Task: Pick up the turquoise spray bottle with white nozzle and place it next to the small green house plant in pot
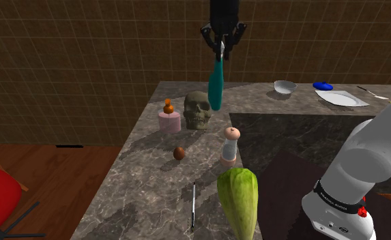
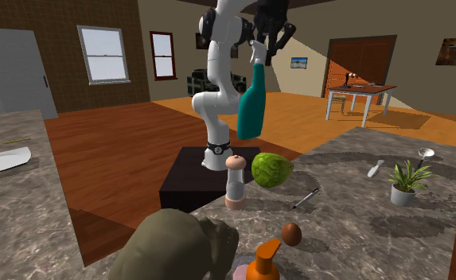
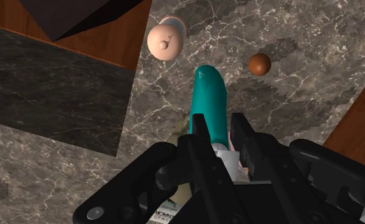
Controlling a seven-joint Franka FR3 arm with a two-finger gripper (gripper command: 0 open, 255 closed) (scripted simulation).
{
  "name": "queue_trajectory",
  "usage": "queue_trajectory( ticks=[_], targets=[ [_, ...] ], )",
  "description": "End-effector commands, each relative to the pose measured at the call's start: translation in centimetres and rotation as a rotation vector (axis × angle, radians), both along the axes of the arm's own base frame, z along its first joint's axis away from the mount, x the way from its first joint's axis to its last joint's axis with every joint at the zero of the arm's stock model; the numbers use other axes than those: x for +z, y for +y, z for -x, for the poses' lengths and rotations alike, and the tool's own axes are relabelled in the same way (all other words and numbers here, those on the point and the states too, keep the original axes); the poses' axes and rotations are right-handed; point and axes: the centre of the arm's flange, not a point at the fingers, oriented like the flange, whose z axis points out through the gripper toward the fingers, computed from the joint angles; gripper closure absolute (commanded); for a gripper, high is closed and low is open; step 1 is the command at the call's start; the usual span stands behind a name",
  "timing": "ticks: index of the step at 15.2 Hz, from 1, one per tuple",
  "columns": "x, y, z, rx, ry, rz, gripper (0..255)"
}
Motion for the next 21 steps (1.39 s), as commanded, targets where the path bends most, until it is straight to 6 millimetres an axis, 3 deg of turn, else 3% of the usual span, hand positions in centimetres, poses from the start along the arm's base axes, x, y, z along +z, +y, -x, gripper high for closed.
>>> queue_trajectory(
  ticks=[1, 6, 21],
  targets=[
    [1.1, 0.0, 0.0, 0.0, 0.0, 0.0, 255],
    [3.5, 0.0, 0.0, 0.0, 0.0, 0.0, 255],
    [-0.4, 18.3, 6.3, 0.0, 0.0, 0.0, 255]
  ],
)
